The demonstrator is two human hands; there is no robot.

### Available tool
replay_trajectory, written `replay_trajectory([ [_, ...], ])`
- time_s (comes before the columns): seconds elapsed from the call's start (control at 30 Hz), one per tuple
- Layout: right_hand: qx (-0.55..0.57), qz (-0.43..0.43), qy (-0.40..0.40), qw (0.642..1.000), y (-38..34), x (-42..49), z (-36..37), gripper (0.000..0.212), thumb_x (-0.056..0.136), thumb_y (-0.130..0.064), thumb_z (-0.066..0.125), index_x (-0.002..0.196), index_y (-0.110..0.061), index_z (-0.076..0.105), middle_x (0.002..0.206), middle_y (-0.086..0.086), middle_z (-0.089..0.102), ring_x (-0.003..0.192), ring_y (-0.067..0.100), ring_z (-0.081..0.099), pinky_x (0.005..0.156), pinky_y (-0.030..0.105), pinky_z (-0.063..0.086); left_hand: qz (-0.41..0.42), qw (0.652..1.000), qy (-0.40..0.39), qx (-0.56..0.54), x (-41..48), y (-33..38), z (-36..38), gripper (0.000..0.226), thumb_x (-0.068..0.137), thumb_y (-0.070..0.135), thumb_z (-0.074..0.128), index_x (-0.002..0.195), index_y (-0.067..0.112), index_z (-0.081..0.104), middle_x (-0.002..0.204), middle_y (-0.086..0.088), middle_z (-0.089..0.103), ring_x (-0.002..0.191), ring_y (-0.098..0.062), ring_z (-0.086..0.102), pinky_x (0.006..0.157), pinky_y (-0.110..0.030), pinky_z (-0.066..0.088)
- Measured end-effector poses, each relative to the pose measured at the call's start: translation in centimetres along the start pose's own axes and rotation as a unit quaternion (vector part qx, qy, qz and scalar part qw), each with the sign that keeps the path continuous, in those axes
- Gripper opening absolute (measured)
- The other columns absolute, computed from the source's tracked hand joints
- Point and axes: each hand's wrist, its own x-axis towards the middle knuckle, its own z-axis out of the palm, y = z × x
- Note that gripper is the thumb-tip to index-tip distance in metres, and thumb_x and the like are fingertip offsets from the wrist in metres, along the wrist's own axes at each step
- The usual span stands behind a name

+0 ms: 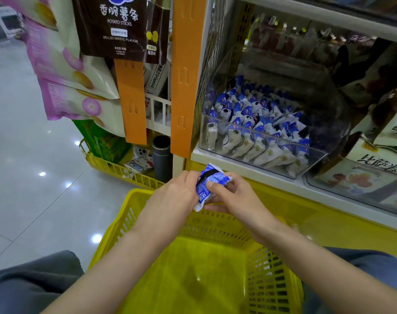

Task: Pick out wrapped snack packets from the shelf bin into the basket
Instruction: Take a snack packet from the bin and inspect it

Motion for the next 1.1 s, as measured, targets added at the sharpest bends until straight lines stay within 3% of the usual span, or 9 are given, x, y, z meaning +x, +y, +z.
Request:
replay_trajectory([
  [0.23, -0.061, -0.057, -0.012, 0.996, 0.8, 0.1, -0.1, 0.017, 0.087, -0.008, 0.060, 0.093, -0.013, 0.045, 0.094, 0.002, 0.064, 0.065, 0.015, 0.069, 0.063, 0.031, 0.059, 0.017, 0.999, 0.030, 0.020, 0.1, -0.1, -0.3, 0.027, 0.098, 0.031, 0.036, 0.111, 0.013, 0.052, 0.101, -0.003, 0.063, 0.082, -0.022, 0.062, 0.055, -0.026, 0.035],
  [0.4, -0.162, -0.121, 0.005, 0.979, 1.8, 0.2, 0.0, 0.025, 0.084, -0.012, 0.064, 0.095, -0.014, 0.042, 0.090, -0.001, 0.065, 0.072, 0.021, 0.070, 0.066, 0.042, 0.059, -0.005, 0.999, 0.012, 0.050, 0.0, 0.1, -0.3, 0.019, 0.099, 0.029, 0.033, 0.109, 0.016, 0.043, 0.097, 0.000, 0.060, 0.084, -0.022, 0.061, 0.057, -0.027, 0.034],
  [0.5, -0.196, -0.141, 0.008, 0.970, 1.9, 0.1, -0.2, 0.027, 0.082, -0.015, 0.066, 0.097, -0.015, 0.043, 0.088, 0.001, 0.064, 0.077, 0.026, 0.068, 0.065, 0.043, 0.058, -0.004, 0.999, 0.018, 0.049, 0.0, 0.2, -0.6, 0.024, 0.099, 0.032, 0.033, 0.105, 0.014, 0.047, 0.090, 0.001, 0.061, 0.076, -0.021, 0.062, 0.053, -0.026, 0.032],
  [0.63, -0.240, -0.172, -0.001, 0.955, 1.9, 0.0, -0.3, 0.026, 0.082, -0.015, 0.066, 0.092, -0.021, 0.043, 0.087, -0.002, 0.063, 0.073, 0.022, 0.067, 0.066, 0.045, 0.056, 0.046, 0.997, 0.028, 0.060, -0.1, 0.4, -1.1, 0.016, 0.082, 0.014, 0.068, 0.080, 0.006, 0.055, 0.057, -0.004, 0.057, 0.042, -0.022, 0.056, 0.034, -0.024, 0.029],
  [0.67, -0.251, -0.177, -0.003, 0.952, 1.9, 0.0, -0.2, 0.026, 0.081, -0.015, 0.066, 0.092, -0.022, 0.043, 0.088, -0.002, 0.063, 0.074, 0.022, 0.066, 0.068, 0.046, 0.055, 0.050, 0.996, 0.032, 0.070, -0.1, 0.5, -1.1, 0.017, 0.080, 0.012, 0.070, 0.078, 0.006, 0.054, 0.055, -0.004, 0.055, 0.041, -0.023, 0.055, 0.034, -0.024, 0.030],
  [0.73, -0.266, -0.180, -0.005, 0.947, 2.0, 0.0, -0.2, 0.026, 0.081, -0.017, 0.066, 0.095, -0.020, 0.044, 0.091, -0.002, 0.063, 0.077, 0.022, 0.065, 0.070, 0.046, 0.054, 0.011, 0.997, -0.010, 0.073, 0.0, 0.6, -0.9, 0.011, 0.094, 0.020, 0.050, 0.091, 0.012, 0.044, 0.069, 0.000, 0.052, 0.061, -0.024, 0.062, 0.045, -0.030, 0.035],
  [0.8, -0.273, -0.184, -0.002, 0.944, 2.1, 0.1, -0.3, 0.027, 0.081, -0.018, 0.066, 0.097, -0.020, 0.044, 0.090, -0.003, 0.063, 0.075, 0.020, 0.064, 0.070, 0.044, 0.054, -0.025, 0.997, 0.006, 0.072, -0.1, 0.2, -0.4, 0.014, 0.100, 0.029, 0.032, 0.097, 0.017, 0.038, 0.081, 0.003, 0.051, 0.078, -0.022, 0.062, 0.053, -0.027, 0.033],
  [0.97, -0.295, -0.207, -0.007, 0.933, 2.1, 0.2, -0.5, 0.028, 0.081, -0.017, 0.065, 0.092, -0.031, 0.043, 0.084, -0.006, 0.061, 0.068, 0.012, 0.061, 0.060, 0.024, 0.049, 0.040, 0.998, 0.050, 0.015, -0.3, 0.8, -0.8, 0.012, 0.088, 0.015, 0.061, 0.086, 0.005, 0.057, 0.076, -0.007, 0.058, 0.053, -0.018, 0.053, 0.039, -0.022, 0.028],
  [1.1, -0.310, -0.215, -0.015, 0.926, 2.3, 0.1, -0.4, 0.025, 0.081, -0.019, 0.065, 0.095, -0.023, 0.045, 0.085, -0.003, 0.061, 0.065, 0.007, 0.053, 0.057, 0.013, 0.040, -0.014, 0.998, 0.043, -0.040, -0.1, 0.3, -0.2, 0.013, 0.094, 0.017, 0.050, 0.087, 0.007, 0.053, 0.078, -0.005, 0.056, 0.061, -0.020, 0.048, 0.049, -0.031, 0.034],
])
